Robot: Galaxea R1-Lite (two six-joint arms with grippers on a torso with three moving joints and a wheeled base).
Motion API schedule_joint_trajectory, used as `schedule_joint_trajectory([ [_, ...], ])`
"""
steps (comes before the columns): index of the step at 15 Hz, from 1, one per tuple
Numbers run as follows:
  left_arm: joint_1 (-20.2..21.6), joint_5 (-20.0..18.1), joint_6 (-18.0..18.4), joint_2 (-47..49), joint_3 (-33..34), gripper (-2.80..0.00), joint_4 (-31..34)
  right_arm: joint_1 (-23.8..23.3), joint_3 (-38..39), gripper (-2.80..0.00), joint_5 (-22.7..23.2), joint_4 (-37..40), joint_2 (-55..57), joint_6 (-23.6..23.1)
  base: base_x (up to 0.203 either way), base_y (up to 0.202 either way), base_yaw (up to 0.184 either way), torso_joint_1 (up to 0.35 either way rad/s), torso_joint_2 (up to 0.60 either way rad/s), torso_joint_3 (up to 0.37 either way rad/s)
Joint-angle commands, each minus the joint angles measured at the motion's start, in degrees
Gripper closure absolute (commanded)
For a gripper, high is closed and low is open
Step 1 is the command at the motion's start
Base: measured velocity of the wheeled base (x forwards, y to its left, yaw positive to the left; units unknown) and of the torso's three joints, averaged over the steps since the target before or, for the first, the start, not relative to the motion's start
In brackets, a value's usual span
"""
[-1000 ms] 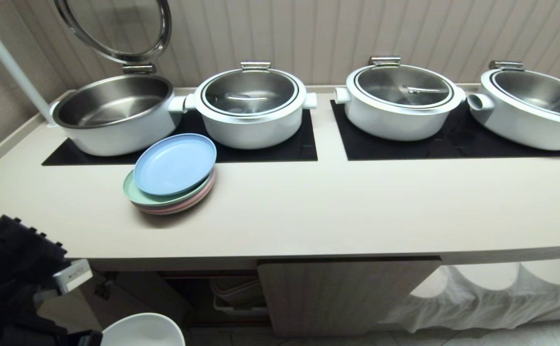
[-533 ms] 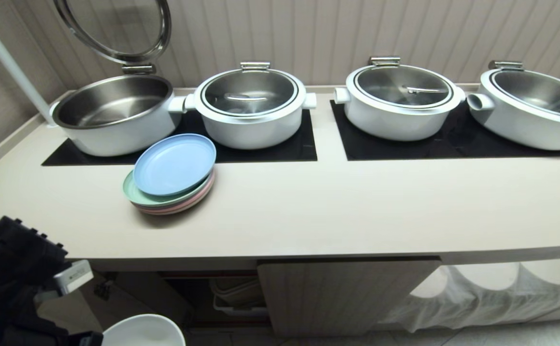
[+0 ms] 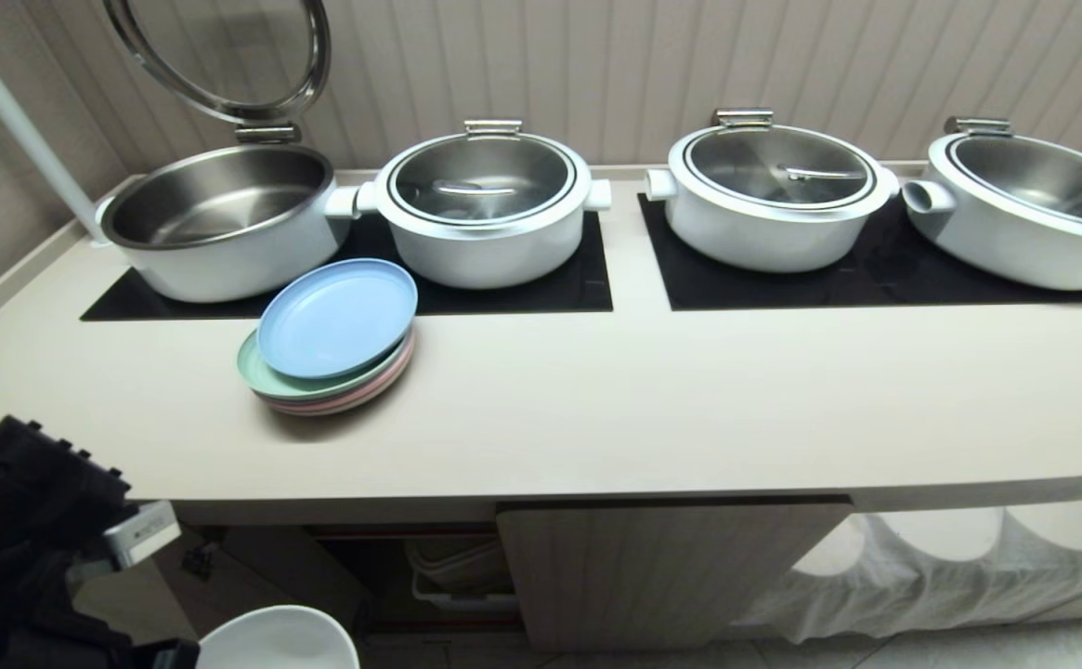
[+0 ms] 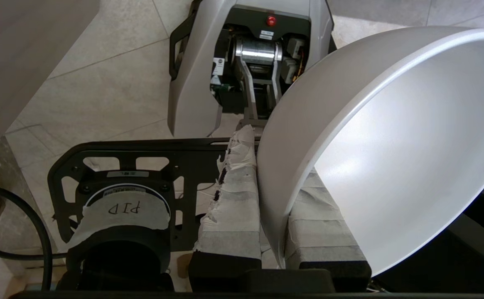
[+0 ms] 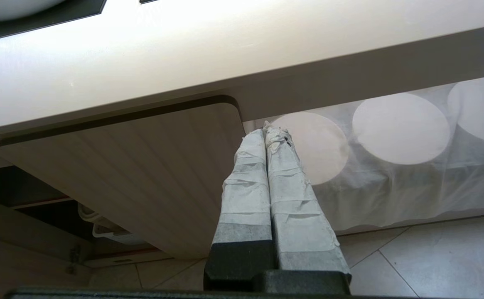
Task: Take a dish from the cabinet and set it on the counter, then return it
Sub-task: Put it back into the cabinet
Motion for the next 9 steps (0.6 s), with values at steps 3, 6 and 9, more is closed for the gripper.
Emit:
schedule_joint_trajectory([
  [3,0.0,0.0,-0.2,0.0,-0.1,0.00,0.2,0.0,0.0,0.00,0.0,0.0,0.1,0.0,0.000,0.000,0.000,0.000,0.00,0.000],
  [6,0.0,0.0,-0.2,0.1,0.0,0.00,0.2,0.1,0.0,0.00,0.0,0.0,0.1,0.0,0.000,0.000,0.000,-0.027,0.05,0.032],
  [9,0.0,0.0,-0.2,0.2,0.0,0.00,0.2,0.0,0.0,0.00,0.0,0.0,0.1,0.1,0.000,0.000,0.000,-0.092,0.20,0.098],
])
